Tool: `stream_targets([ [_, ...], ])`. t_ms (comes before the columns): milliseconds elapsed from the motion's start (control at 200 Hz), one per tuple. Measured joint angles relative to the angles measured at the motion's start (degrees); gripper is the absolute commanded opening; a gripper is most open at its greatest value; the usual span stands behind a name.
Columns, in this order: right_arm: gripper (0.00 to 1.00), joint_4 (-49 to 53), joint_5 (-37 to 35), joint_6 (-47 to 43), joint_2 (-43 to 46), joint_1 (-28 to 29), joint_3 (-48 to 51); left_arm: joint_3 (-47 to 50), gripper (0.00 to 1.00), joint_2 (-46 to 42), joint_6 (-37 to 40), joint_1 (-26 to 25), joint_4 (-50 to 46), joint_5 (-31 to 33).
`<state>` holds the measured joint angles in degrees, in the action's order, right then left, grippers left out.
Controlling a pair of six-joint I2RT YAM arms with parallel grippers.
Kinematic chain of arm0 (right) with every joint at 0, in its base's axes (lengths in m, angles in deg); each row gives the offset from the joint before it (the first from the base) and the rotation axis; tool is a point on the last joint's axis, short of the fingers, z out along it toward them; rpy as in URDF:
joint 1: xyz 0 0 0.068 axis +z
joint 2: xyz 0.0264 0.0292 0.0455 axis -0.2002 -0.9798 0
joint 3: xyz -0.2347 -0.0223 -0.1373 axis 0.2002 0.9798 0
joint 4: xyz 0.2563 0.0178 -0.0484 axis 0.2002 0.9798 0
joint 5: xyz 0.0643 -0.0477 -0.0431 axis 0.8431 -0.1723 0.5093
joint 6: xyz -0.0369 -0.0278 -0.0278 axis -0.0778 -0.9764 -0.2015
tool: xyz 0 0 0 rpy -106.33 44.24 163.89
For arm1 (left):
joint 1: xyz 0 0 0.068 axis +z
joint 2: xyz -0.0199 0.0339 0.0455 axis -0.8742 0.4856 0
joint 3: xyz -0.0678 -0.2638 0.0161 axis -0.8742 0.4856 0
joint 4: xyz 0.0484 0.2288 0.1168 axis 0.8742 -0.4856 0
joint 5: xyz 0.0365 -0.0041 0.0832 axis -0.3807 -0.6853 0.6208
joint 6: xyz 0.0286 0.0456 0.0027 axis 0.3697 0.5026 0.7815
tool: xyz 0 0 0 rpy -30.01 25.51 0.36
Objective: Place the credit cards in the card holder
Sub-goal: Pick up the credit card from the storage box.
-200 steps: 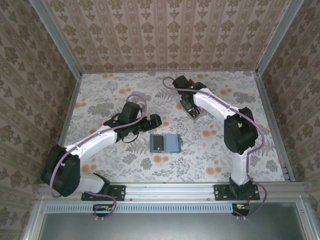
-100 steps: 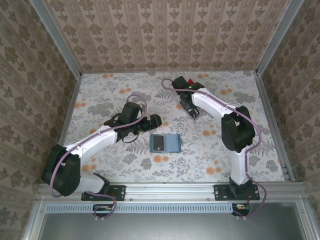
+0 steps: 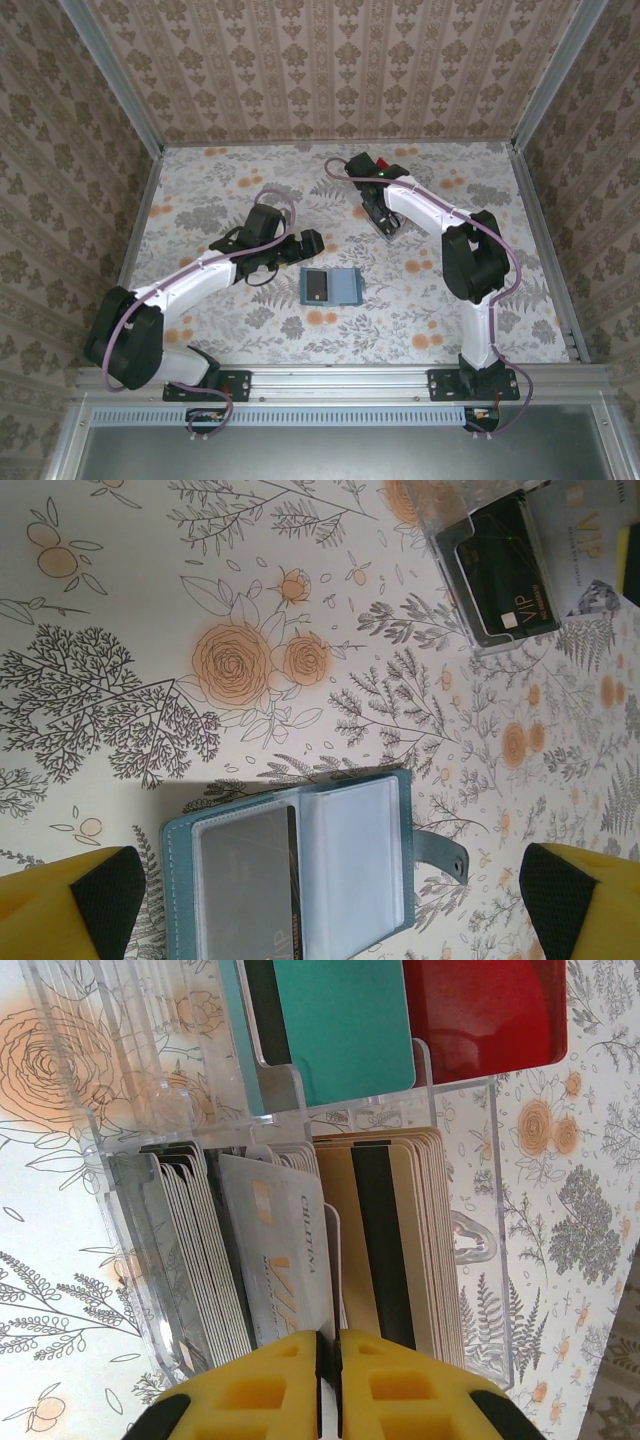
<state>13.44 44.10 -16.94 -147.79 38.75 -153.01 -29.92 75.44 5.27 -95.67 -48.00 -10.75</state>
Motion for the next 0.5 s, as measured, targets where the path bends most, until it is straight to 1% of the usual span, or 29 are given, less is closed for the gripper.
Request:
stream_targets([
  [135, 0.06, 0.09, 0.81, 0.13, 0.0, 0.0, -0.2, 0.0, 1.0, 0.2, 0.0, 0.0, 0.0, -0.07],
  [500, 0.03, 0.55, 5.68, 1.36, 1.66, -0.66, -0.33, 0.0, 1.0, 0.2, 0.0, 0.0, 0.0, -0.2],
])
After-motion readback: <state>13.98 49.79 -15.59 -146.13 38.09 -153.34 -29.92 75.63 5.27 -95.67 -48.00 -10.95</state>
